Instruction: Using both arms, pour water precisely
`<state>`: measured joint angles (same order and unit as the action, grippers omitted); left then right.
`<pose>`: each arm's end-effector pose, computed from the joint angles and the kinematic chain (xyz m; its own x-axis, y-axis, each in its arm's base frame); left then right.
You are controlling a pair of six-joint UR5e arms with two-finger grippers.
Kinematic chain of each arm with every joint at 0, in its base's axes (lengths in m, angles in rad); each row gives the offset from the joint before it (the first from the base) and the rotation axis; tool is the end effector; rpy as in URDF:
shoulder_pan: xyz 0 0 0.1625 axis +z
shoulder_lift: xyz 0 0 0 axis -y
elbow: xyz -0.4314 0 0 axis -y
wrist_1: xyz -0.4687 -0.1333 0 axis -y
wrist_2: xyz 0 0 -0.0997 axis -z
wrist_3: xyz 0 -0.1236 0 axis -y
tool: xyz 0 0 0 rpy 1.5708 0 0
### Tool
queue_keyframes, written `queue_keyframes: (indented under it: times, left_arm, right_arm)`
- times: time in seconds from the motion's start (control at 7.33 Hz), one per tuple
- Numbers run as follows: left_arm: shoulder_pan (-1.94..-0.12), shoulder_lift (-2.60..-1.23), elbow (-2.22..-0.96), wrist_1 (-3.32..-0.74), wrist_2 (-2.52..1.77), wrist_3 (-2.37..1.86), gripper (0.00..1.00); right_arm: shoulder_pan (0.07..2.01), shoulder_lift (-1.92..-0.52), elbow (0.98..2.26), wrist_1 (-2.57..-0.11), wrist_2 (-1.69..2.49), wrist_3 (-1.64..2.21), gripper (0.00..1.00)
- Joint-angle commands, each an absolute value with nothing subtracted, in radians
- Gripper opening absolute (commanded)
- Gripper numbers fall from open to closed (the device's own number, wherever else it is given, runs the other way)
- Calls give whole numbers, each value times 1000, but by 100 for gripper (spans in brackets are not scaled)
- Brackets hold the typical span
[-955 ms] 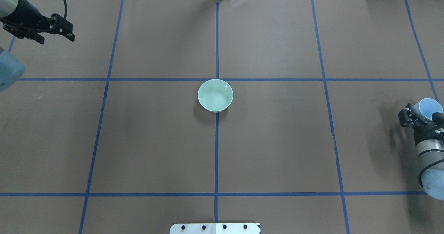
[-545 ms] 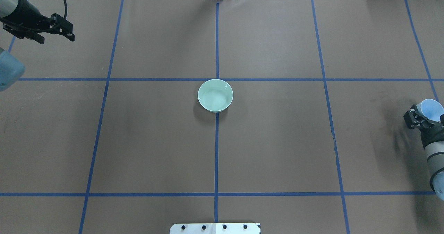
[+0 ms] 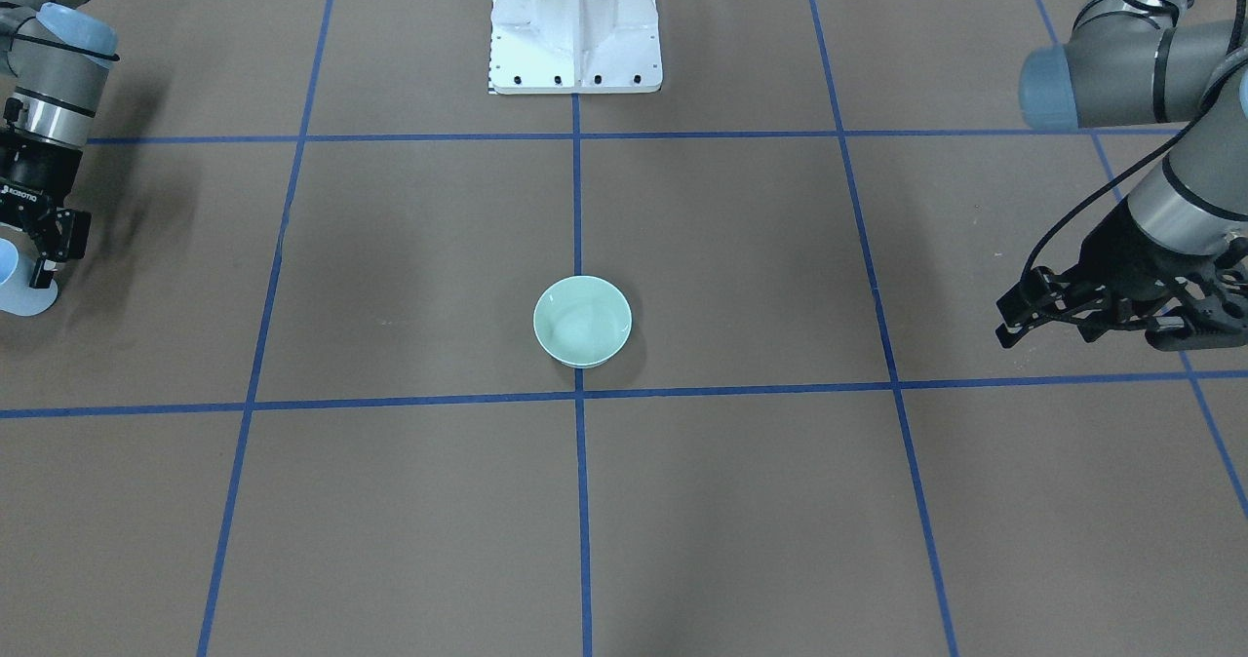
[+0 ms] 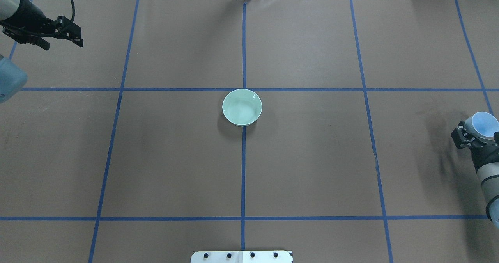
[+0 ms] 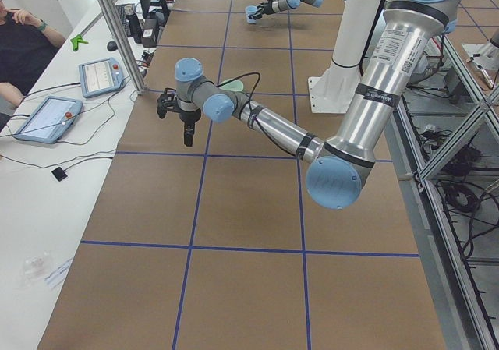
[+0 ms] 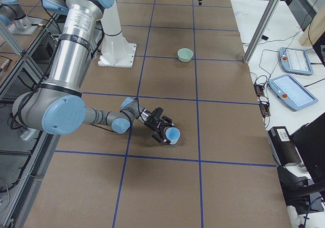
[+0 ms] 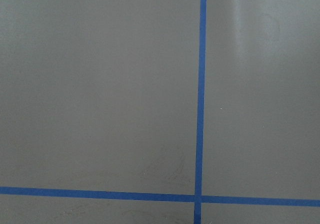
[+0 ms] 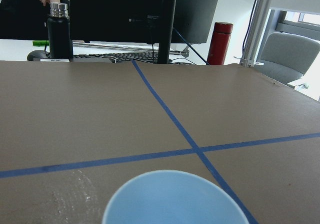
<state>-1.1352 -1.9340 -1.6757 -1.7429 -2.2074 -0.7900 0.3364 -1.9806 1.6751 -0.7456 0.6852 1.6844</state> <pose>0.2457 -0.6697 0.3744 0.6480 -0.0511 -0.7599 0.1733 0.9815 0.0818 -0.3025 -0.3484 0.7175 0.7492 0.3380 0.5696 -0.6611 0.4349 0.6114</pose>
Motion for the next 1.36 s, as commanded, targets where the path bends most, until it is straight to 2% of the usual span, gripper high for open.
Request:
queue_keyframes:
  times: [0.0, 0.55, 0.95, 1.23]
  left_arm:
    - [-1135, -1933, -1674, -1743, -2207, -790, 100]
    - [-1105, -1945, -1670, -1755, -2206, -808, 100]
    - [-971, -2090, -1671, -1753, -2204, -1117, 100]
    - [-893, -2187, -1660, -1753, -2197, -1276, 100]
  right_arm:
    - [330, -2045, 1755, -746, 686, 1668, 99]
    - [377, -2088, 1943, -747, 712, 1432, 99]
    - [766, -1958, 1948, -749, 1097, 983, 99]
    - [1050, -1799, 1857, -802, 1437, 699, 99]
